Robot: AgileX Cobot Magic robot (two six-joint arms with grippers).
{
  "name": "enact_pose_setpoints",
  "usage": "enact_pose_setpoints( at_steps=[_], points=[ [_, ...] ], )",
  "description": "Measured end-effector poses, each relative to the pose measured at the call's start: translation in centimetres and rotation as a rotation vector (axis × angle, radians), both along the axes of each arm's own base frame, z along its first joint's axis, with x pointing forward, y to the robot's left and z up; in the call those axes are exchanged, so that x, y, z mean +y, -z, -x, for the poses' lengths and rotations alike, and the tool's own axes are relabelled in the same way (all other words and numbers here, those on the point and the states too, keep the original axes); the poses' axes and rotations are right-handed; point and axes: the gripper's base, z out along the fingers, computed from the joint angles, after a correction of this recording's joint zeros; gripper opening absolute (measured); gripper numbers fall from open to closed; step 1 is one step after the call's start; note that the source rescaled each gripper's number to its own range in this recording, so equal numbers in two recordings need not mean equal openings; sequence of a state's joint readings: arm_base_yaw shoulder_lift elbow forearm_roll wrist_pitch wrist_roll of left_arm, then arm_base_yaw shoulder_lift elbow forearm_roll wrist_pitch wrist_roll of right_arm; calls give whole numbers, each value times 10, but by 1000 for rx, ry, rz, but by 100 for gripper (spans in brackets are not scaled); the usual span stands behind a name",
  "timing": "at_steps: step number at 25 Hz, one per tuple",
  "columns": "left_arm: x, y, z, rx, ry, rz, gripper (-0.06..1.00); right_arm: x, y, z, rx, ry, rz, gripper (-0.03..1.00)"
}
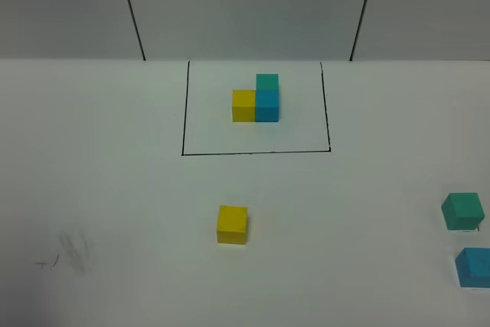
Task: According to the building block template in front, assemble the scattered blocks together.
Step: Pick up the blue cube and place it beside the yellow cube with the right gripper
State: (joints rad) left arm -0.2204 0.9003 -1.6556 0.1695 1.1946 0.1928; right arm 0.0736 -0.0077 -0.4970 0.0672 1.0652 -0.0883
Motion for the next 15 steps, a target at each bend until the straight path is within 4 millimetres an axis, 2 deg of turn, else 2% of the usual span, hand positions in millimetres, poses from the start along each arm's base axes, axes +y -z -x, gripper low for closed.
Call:
enact_pose_setpoints(
  at_steps=[2,5,9,15],
  points=[
    [8,0,34,-65,-3,19,96,0,0,0,0,0,0,61],
    [18,16,78,-126,-10,43,95,0,0,0,0,0,0,61],
    [27,51,116,-153,-59,92,95,0,0,0,0,0,0,61],
    [32,112,145,-145,-151,151,93,0,0,0,0,0,0,61]
  ],
)
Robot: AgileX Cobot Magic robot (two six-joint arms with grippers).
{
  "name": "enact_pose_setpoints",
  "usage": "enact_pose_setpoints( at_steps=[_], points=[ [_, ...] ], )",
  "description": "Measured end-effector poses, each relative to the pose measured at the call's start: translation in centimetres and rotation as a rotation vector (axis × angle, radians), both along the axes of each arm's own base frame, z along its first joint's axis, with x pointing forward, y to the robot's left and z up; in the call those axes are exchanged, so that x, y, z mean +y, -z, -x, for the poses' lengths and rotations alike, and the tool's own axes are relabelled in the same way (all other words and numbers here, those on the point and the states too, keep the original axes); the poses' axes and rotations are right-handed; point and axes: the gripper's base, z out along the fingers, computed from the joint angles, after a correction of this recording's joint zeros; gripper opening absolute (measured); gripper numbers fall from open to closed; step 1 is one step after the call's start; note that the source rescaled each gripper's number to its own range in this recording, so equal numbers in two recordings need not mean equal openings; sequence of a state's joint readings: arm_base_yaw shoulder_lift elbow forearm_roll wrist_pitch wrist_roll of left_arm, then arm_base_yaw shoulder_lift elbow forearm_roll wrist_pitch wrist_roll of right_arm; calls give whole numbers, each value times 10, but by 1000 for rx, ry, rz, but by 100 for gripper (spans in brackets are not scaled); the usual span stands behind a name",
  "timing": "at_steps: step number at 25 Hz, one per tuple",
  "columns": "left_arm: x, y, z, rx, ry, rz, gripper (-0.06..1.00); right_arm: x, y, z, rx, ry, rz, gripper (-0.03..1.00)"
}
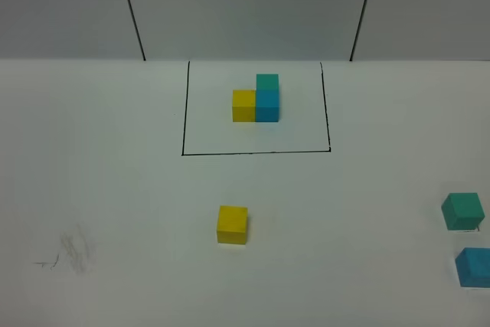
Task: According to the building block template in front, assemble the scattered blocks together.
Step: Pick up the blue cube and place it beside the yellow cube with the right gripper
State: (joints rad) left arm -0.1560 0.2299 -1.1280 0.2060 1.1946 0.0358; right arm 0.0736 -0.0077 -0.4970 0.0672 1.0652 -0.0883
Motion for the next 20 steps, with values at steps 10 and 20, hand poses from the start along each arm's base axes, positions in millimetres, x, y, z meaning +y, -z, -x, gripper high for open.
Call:
enact_pose_setpoints(
  at_steps=[10,20],
  points=[
    [-12,90,-4,121,-43,141,91,0,0,0,0,0,0,61],
    [-16,137,-35,269,-58,166,89,0,0,0,0,0,0,61]
  ],
)
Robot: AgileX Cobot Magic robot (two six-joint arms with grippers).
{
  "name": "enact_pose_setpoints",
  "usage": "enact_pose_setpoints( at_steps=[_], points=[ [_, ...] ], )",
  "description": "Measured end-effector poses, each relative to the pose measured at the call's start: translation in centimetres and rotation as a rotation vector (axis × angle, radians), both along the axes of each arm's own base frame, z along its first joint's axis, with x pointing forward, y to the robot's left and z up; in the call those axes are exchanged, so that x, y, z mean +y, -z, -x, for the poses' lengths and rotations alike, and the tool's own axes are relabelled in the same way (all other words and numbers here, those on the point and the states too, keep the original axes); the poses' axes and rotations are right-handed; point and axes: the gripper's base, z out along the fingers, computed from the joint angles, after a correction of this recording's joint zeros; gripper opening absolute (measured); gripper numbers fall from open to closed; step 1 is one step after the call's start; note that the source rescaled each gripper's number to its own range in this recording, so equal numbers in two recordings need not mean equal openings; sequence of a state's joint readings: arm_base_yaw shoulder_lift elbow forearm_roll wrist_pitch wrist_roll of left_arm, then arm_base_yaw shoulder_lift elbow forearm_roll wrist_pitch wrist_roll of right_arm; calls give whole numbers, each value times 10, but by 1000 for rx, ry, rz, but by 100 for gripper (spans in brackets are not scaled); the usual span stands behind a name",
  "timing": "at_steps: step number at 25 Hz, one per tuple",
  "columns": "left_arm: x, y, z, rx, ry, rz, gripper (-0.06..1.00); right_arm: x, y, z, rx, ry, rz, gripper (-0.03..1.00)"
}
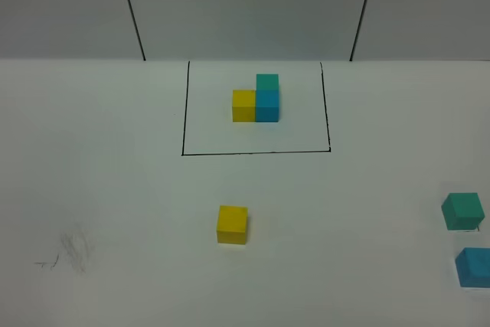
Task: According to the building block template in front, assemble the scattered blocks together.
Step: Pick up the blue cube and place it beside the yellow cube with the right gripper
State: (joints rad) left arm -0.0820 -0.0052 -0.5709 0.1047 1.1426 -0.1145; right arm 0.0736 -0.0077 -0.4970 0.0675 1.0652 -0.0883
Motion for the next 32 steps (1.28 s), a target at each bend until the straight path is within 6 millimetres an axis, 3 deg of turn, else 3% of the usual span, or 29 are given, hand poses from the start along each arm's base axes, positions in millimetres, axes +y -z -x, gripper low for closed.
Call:
enact_pose_setpoints(
  at_steps=[13,26,32],
  points=[
    [-1,11,-11,-5,6,-4,83,0,0,0,0,0,0,61],
    [-1,12,-11,-4,6,-4,51,0,0,0,0,0,0,61],
    [-1,12,-11,-4,6,-4,43,0,0,0,0,0,0,61]
  ],
)
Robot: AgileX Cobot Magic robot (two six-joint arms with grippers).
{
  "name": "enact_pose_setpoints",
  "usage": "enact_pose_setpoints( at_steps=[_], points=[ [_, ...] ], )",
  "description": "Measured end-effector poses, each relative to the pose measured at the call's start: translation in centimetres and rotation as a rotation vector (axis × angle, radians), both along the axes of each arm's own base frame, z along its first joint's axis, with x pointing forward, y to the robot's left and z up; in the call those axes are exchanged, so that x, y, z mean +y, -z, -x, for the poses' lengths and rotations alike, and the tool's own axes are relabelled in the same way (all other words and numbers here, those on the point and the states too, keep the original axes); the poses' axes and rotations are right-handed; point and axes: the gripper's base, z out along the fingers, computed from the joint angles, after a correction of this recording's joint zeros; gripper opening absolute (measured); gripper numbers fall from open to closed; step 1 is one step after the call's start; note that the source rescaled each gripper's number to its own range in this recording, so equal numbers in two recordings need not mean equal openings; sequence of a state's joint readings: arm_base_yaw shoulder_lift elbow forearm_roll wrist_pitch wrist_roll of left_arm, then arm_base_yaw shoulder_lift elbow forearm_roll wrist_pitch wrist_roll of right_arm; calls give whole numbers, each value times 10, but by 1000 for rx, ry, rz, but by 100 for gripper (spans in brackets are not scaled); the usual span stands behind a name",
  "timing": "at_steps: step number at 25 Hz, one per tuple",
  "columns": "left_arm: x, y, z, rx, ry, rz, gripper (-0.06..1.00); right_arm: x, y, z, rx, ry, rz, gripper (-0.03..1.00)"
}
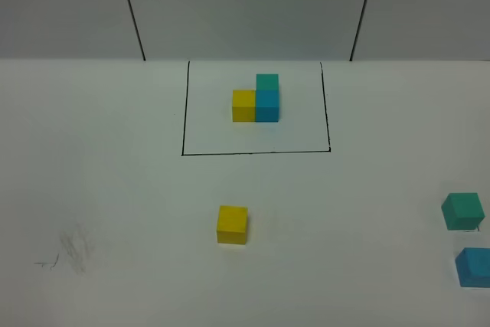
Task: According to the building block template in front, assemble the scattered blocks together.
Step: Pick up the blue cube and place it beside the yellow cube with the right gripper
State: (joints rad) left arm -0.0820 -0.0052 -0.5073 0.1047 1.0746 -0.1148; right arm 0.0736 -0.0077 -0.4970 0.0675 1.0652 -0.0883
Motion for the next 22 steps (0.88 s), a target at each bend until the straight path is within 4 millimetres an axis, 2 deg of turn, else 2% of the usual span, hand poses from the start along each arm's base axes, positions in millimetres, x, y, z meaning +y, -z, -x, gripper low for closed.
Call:
enact_pose_setpoints(
  at_steps=[14,19,22],
  points=[
    [0,0,0,0,0,0,42,-3,0,-1,10,54,-35,61],
    [0,0,0,1,0,0,42,-2,-2,-22,130,82,-41,61],
    [0,0,0,1,0,0,42,-1,-8,-46,225,93,-37,61]
  ],
)
